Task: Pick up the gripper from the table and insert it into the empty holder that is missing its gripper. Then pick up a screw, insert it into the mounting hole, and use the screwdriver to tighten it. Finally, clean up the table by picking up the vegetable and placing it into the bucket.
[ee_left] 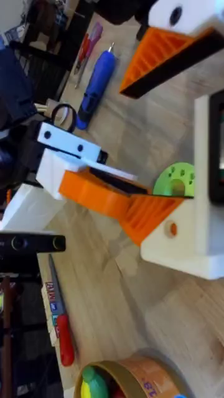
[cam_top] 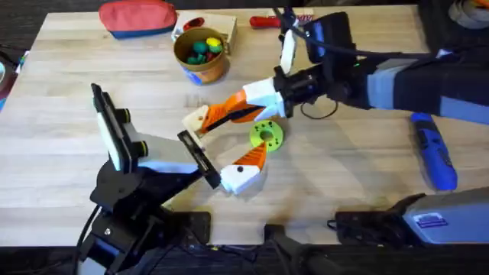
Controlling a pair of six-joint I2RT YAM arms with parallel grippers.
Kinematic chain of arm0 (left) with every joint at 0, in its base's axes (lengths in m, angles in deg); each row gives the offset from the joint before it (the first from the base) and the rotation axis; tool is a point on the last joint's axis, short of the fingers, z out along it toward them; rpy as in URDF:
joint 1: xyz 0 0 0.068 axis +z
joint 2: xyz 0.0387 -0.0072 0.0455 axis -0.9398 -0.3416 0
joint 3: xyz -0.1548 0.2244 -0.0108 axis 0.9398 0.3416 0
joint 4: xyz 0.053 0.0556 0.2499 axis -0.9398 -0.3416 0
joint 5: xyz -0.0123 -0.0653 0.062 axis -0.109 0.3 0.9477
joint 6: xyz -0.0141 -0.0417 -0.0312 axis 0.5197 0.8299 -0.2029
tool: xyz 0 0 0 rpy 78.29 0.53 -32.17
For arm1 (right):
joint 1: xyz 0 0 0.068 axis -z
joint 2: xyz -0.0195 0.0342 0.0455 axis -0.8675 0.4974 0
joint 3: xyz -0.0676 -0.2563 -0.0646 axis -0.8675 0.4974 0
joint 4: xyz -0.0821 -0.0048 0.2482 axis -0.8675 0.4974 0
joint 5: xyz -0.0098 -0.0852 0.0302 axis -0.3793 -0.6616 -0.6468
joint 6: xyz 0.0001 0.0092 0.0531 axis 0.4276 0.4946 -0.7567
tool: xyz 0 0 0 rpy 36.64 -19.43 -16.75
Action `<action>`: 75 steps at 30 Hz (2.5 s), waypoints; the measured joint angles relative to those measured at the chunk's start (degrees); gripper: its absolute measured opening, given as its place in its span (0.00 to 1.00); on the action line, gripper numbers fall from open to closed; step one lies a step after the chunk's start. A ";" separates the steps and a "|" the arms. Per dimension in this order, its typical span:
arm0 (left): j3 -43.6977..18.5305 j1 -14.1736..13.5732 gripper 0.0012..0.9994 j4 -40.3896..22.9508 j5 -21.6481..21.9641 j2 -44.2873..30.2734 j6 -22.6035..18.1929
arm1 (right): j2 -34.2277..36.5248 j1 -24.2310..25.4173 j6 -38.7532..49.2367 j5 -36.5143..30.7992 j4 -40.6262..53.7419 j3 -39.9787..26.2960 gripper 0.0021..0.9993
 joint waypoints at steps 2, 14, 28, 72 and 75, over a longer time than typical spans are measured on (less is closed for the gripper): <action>0.00 0.00 0.99 -0.02 -1.16 0.00 0.10 | 1.36 -1.12 -0.98 0.06 -2.52 0.00 0.00; 0.00 1.20 0.99 -0.13 0.39 0.00 0.77 | 4.69 -3.39 -8.34 -1.50 -13.13 0.00 0.00; 0.00 0.20 0.99 0.00 -1.83 -0.02 0.60 | 4.80 -5.32 -8.54 0.06 -13.39 0.00 0.30; 0.00 -0.13 0.99 -0.02 4.55 0.00 0.54 | 4.91 0.72 -7.73 5.37 -12.65 0.02 0.84; 0.00 -0.13 0.99 -0.04 5.21 0.00 0.54 | 4.91 0.72 -7.74 5.37 -12.65 0.02 0.73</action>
